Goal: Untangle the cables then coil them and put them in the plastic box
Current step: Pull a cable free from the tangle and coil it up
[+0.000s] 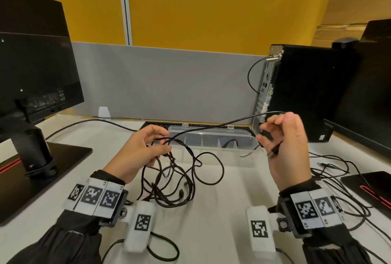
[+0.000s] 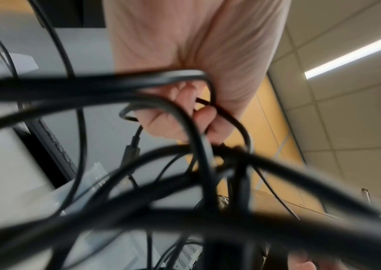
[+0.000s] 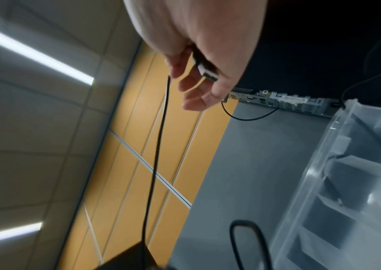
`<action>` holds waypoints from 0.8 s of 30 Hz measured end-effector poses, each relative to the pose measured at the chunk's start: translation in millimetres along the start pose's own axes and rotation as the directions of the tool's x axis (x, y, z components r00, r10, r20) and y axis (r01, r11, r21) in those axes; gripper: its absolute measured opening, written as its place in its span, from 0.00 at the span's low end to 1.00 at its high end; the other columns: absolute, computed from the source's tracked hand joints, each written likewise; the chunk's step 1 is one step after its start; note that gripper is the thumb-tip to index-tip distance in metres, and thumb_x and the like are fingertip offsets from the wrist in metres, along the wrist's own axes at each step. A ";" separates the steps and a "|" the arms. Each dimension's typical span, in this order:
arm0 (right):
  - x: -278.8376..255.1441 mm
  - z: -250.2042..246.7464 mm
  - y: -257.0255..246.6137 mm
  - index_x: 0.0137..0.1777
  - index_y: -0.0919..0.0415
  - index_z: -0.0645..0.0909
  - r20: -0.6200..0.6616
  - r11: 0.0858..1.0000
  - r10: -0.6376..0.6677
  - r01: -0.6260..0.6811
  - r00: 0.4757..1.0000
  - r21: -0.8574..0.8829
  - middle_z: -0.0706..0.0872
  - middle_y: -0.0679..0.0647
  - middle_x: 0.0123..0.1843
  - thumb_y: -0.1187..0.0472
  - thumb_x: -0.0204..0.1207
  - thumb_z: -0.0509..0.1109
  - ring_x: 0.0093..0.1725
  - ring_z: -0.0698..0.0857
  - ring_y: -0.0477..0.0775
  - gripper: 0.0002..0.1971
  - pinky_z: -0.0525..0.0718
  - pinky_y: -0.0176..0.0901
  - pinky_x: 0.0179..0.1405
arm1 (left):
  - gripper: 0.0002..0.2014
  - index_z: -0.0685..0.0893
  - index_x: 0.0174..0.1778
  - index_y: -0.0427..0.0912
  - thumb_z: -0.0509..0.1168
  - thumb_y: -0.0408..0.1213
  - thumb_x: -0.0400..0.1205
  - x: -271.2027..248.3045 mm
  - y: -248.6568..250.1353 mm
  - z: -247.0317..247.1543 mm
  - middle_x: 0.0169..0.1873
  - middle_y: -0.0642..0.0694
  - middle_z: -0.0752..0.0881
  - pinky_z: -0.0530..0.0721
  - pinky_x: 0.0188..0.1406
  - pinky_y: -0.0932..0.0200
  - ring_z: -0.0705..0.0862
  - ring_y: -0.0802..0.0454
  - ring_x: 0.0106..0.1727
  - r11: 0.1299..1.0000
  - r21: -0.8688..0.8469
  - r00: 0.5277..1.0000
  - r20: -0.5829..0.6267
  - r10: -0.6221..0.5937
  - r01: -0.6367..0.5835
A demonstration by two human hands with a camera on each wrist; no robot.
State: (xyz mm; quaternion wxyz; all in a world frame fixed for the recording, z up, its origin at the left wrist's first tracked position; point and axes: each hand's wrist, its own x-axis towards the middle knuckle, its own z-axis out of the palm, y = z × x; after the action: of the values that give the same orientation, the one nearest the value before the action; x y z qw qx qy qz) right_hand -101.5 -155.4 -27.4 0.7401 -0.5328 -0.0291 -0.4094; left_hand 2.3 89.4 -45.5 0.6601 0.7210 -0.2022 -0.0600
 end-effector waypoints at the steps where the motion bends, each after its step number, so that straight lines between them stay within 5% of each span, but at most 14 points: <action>1: 1.4 -1.6 -1.2 0.38 0.53 0.73 -0.067 0.999 -0.010 0.013 0.998 0.041 0.81 0.46 0.38 0.61 0.84 0.54 0.41 0.83 0.48 0.13 0.85 0.42 0.40 | 0.13 0.81 0.49 0.45 0.69 0.24 0.75 0.1 0.0 -1.5 0.46 0.40 0.82 0.69 0.19 0.67 0.72 0.58 0.23 1.000 0.021 1.000 -0.008 0.007 -0.007; 4: 11.6 -17.5 -8.1 0.46 0.55 0.74 -0.315 0.991 0.018 0.026 0.949 0.135 0.83 0.49 0.45 0.62 0.82 0.54 0.46 0.86 0.50 0.08 0.87 0.44 0.44 | 0.14 0.81 0.48 0.46 0.68 0.22 0.76 0.9 1.0 -8.0 0.44 0.44 0.83 0.68 0.21 0.66 0.74 0.61 0.22 0.996 0.085 0.999 -0.049 0.021 -0.017; 6: 18.8 -33.7 -14.8 0.54 0.59 0.75 -0.491 0.982 0.068 0.028 0.868 0.185 0.84 0.50 0.50 0.62 0.79 0.55 0.49 0.88 0.49 0.09 0.86 0.41 0.42 | 0.15 0.81 0.48 0.47 0.66 0.20 0.76 1.9 1.6 -11.2 0.42 0.46 0.83 0.68 0.22 0.66 0.74 0.64 0.21 0.995 0.098 0.996 -0.085 0.029 -0.021; 9: 22.4 -55.5 -25.0 0.48 0.57 0.75 -0.582 1.000 -0.011 0.009 0.813 -0.006 0.81 0.49 0.46 0.65 0.78 0.56 0.44 0.86 0.47 0.07 0.84 0.39 0.41 | 0.16 0.81 0.48 0.46 0.64 0.19 0.76 3.1 2.1 -12.3 0.44 0.45 0.83 0.71 0.22 0.68 0.73 0.60 0.24 0.995 0.102 0.989 -0.146 0.033 -0.018; 12: 22.6 -55.2 -23.2 0.42 0.52 0.74 -0.422 0.953 0.020 -0.145 0.906 -0.265 0.80 0.51 0.42 0.67 0.78 0.59 0.44 0.82 0.50 0.08 0.80 0.43 0.45 | 0.14 0.83 0.50 0.45 0.64 0.21 0.78 4.0 2.6 -13.7 0.40 0.44 0.79 0.67 0.18 0.70 0.69 0.60 0.21 0.999 0.039 0.989 -0.144 0.030 -0.024; 15: 24.4 -42.5 -13.2 0.53 0.54 0.77 -0.211 0.770 0.174 -0.266 0.962 -0.580 0.82 0.55 0.58 0.57 0.83 0.59 0.53 0.81 0.50 0.06 0.80 0.43 0.45 | 0.10 0.83 0.51 0.43 0.63 0.24 0.80 2.6 4.6 -16.2 0.32 0.46 0.72 0.64 0.18 0.69 0.66 0.60 0.20 0.999 -0.038 0.995 -0.103 0.016 -0.020; 18: 19.0 -17.4 -1.1 0.74 0.57 0.68 0.060 0.496 0.147 -0.022 0.987 -0.868 0.74 0.56 0.70 0.51 0.81 0.61 0.64 0.75 0.50 0.23 0.76 0.47 0.63 | 0.07 0.84 0.50 0.43 0.65 0.28 0.80 0.5 5.6 -13.2 0.29 0.49 0.72 0.64 0.18 0.69 0.66 0.59 0.21 0.999 -0.017 0.997 -0.069 0.041 -0.042; 21: -2.9 35.3 -2.6 0.78 0.50 0.61 0.370 0.537 0.122 0.252 0.921 -0.805 0.71 0.49 0.74 0.36 0.75 0.55 0.73 0.69 0.47 0.34 0.71 0.50 0.72 | 0.06 0.85 0.48 0.44 0.67 0.30 0.79 -1.0 6.3 -6.7 0.31 0.46 0.72 0.66 0.18 0.69 0.67 0.60 0.20 0.994 0.059 0.993 -0.074 0.096 -0.092; 24: -25.9 89.6 -3.5 0.72 0.49 0.67 0.536 0.504 0.377 0.318 0.756 -0.803 0.82 0.49 0.65 0.29 0.70 0.50 0.62 0.80 0.47 0.36 0.80 0.50 0.62 | 0.06 0.85 0.46 0.44 0.66 0.29 0.78 -3.3 7.4 -2.0 0.32 0.43 0.74 0.68 0.18 0.71 0.69 0.63 0.20 0.978 0.125 0.980 -0.086 0.177 -0.166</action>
State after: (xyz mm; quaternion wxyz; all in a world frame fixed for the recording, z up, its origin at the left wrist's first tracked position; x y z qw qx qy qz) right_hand -85.7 -68.0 1.4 0.3196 -0.9347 -0.0678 -0.1397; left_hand -1.6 92.1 -38.7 0.6283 0.7404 -0.2348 0.0441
